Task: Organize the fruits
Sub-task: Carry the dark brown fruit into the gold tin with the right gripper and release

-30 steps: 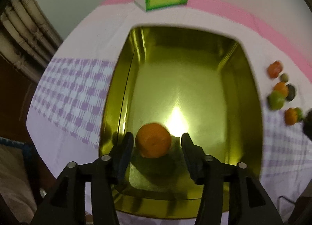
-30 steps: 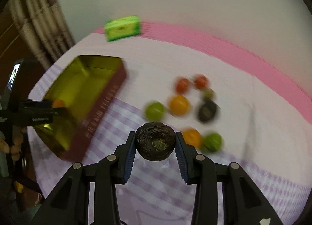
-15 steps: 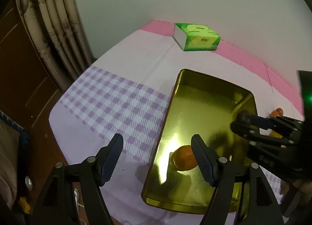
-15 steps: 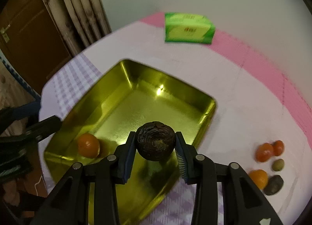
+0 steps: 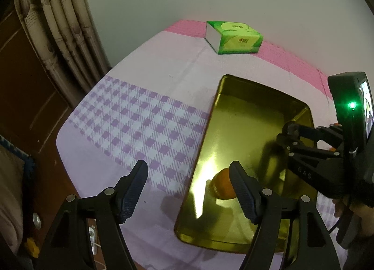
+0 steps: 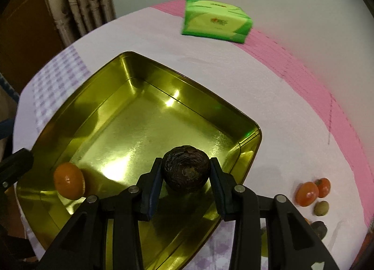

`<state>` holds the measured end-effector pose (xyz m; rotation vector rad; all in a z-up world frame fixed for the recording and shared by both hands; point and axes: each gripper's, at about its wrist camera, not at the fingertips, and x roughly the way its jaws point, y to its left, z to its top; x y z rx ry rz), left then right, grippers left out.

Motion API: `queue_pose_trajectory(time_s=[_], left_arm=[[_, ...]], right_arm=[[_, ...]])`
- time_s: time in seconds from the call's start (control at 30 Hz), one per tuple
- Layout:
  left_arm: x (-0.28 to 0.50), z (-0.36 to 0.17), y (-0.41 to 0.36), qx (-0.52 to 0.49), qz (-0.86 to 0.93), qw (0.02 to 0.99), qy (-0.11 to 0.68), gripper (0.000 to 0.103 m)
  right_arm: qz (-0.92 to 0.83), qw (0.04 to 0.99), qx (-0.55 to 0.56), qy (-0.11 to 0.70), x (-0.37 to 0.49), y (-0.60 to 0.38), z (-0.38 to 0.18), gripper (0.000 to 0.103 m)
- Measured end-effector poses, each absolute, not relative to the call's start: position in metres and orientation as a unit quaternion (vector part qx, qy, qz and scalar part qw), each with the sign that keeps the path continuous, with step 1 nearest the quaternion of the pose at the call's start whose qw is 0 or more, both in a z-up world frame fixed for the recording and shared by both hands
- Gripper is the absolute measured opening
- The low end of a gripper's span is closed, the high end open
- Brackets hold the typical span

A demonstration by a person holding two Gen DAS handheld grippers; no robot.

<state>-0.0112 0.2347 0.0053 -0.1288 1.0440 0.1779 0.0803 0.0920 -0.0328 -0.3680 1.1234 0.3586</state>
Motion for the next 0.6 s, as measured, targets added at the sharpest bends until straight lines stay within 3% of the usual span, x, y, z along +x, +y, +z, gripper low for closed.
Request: queue_pose_trajectory(time_s=[0.2,0.47,0.6], left_arm=[[-0.011,0.005,0.232,-0.057,0.083,0.862,0.498,0.073],[-0.012,0.006,0.225,-0.053,0.058,0.872,0.484,0.073],[-0.011,0.003,0.216,-0.044,0.038,0.87,0.489,0.073]], right_arm=[[0.155,0.82,-0.161,0.527,0.083,0.084,-0.033,0.037],[0.173,0.823,-0.14,0.523,0.078,0.083,-0.03,0.047],[0.203,0.834,-0.101,0.503,0.063,0.072,-0.013,0.047]])
